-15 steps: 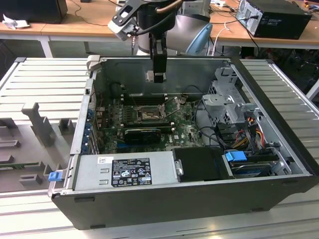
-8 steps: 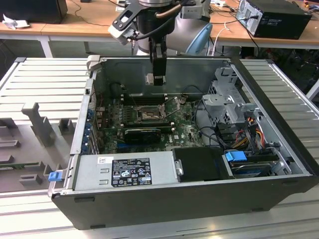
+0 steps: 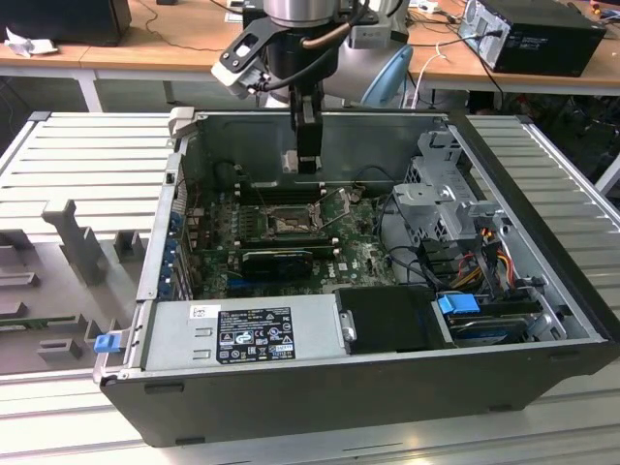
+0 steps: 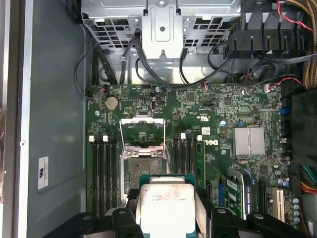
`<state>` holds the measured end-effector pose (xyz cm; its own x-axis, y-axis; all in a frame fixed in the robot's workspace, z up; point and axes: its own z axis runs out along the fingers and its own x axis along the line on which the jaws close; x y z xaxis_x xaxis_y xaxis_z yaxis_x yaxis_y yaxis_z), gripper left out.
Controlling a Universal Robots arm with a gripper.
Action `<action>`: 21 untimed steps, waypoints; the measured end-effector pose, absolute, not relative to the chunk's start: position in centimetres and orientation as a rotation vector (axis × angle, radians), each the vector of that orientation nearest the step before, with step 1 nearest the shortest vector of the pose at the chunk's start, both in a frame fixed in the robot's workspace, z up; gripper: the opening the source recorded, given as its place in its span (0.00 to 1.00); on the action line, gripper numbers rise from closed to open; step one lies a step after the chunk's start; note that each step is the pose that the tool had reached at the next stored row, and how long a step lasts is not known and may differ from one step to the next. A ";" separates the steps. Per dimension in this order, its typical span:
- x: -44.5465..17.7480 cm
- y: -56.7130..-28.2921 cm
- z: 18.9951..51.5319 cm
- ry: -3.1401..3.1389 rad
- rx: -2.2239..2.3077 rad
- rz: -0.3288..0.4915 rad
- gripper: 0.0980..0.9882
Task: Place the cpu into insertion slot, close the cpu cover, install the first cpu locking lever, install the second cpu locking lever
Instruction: 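Place the cpu into insertion slot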
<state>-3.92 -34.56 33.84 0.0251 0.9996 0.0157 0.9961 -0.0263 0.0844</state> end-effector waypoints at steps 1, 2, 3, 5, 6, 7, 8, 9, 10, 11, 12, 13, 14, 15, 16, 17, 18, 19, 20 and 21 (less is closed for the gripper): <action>-3.9 -34.6 33.8 2.156 2.213 0.108 0.48; -4.0 -34.6 33.7 2.153 2.209 0.110 0.48; -4.0 -34.6 33.7 2.152 2.208 0.111 0.48; -4.0 -34.6 33.5 2.152 2.208 0.111 0.48; -4.0 -34.6 33.3 2.153 2.208 0.111 0.48; -4.0 -34.6 32.9 2.153 2.208 0.111 0.48; -4.0 -34.5 32.7 2.153 2.208 0.112 0.48; -4.0 -34.6 32.5 2.153 2.208 0.111 0.48; -4.0 -34.6 32.3 2.153 2.207 0.111 0.48; -4.0 -34.6 32.1 2.153 2.207 0.111 0.48; -4.1 -34.5 31.6 2.155 2.205 0.111 0.48; -4.1 -34.5 31.3 2.166 2.195 0.112 0.48; -4.1 -34.5 31.0 2.171 2.190 0.112 0.48; -4.2 -34.5 30.6 2.172 2.189 0.112 0.48; -4.2 -34.4 30.4 2.173 2.189 0.112 0.48; -4.2 -34.4 30.1 2.173 2.189 0.112 0.48; -4.2 -34.3 29.8 2.173 2.189 0.112 0.48; -4.2 -34.3 29.6 2.173 2.189 0.113 0.48; -4.2 -34.3 29.5 2.174 2.190 0.116 0.48; -4.2 -34.3 29.4 2.177 2.194 0.124 0.48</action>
<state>-4.18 -34.27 29.35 0.0067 0.9997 0.0230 0.9959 -0.0088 0.0900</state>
